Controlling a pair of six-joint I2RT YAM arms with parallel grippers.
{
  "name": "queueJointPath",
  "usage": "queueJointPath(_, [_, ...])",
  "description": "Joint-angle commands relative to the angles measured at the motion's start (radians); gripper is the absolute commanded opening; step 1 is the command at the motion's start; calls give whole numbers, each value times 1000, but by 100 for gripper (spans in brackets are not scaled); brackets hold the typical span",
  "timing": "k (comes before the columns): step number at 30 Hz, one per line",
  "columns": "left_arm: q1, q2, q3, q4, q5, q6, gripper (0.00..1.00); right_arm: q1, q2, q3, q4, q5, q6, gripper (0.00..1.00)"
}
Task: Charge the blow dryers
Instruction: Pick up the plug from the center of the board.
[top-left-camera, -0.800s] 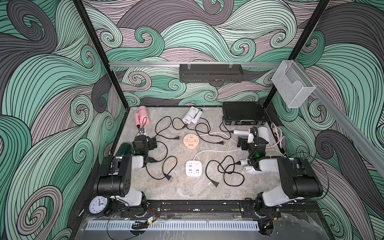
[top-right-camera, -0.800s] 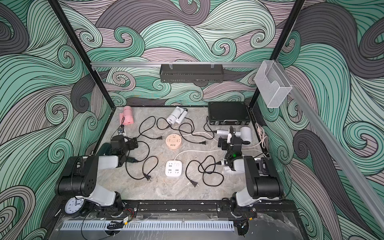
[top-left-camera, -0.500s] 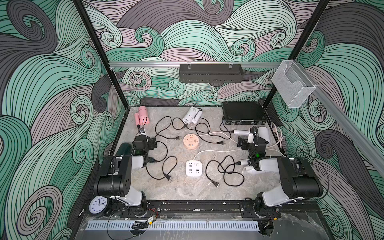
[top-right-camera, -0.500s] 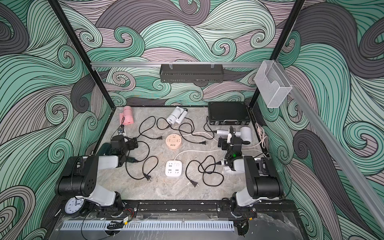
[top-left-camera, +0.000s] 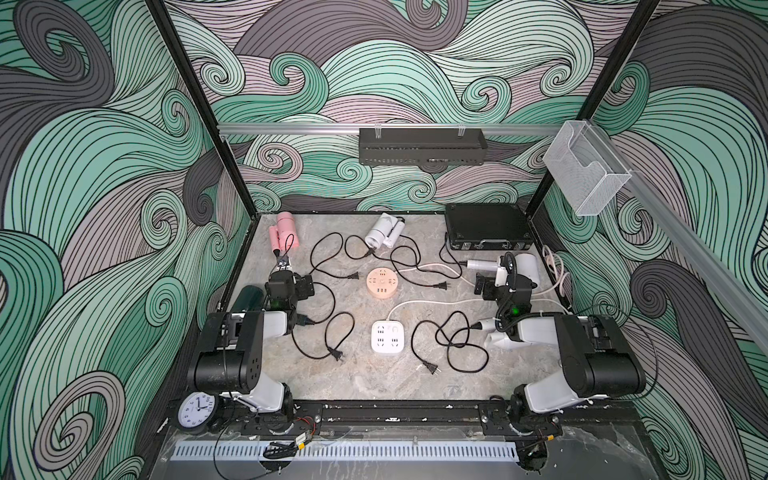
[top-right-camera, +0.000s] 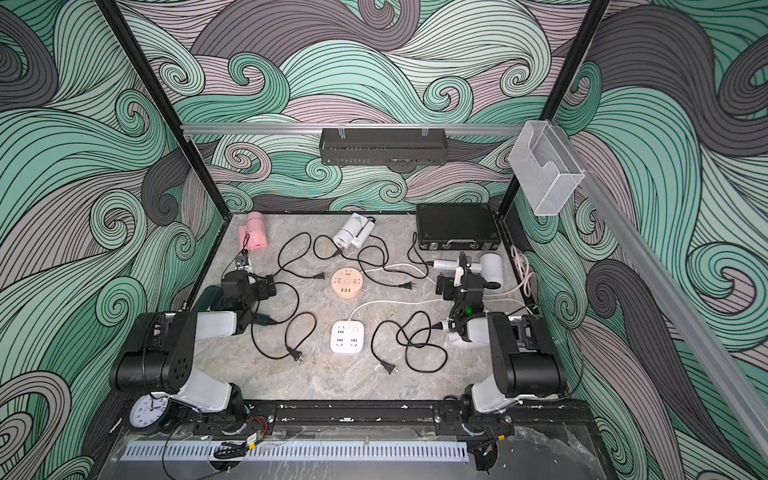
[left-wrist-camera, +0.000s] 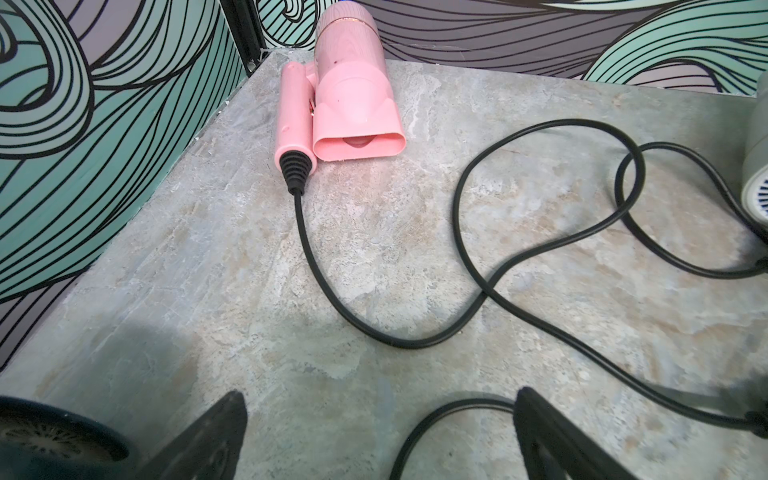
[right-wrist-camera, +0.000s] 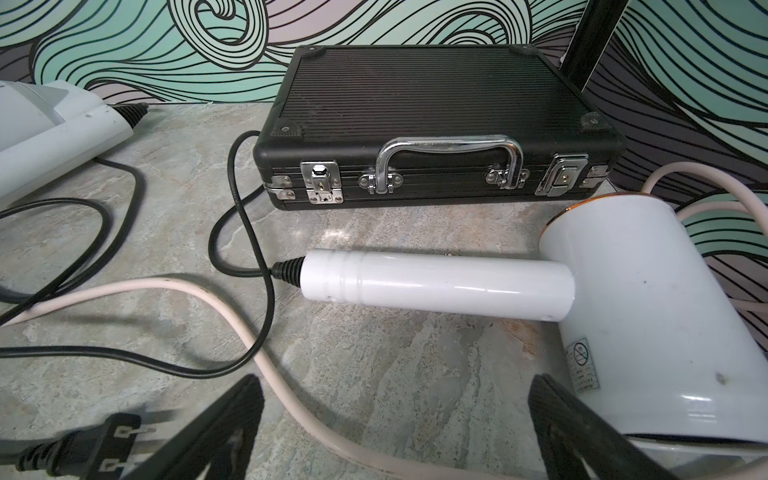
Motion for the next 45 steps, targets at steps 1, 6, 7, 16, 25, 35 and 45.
queueJointPath(1, [2,-12,21,15,13,6,99,-2,-7,10,7,-4,-12,100])
queueJointPath(6, [2,-13,21,14,12,7,98,-2,-6,8,6,-5,-12,100])
queueJointPath(7, [2,-12,20,15,13,8,99,-2,-7,9,7,-5,-12,99])
queueJointPath(16, [3,-78,88,-144,-3,-1,99,-1,-122,107,-256,20,-1,100])
queueJointPath(25, [1,-230,290,-598,-111,-125,98,1,-360,247,-599,5,73,98])
queueJointPath(35, [-55,-214,638,-1222,44,-403,80,96,-402,460,-945,-62,166,88])
queueJointPath(45, [-216,82,904,-1333,416,-351,70,241,-188,641,-1005,-160,153,82])
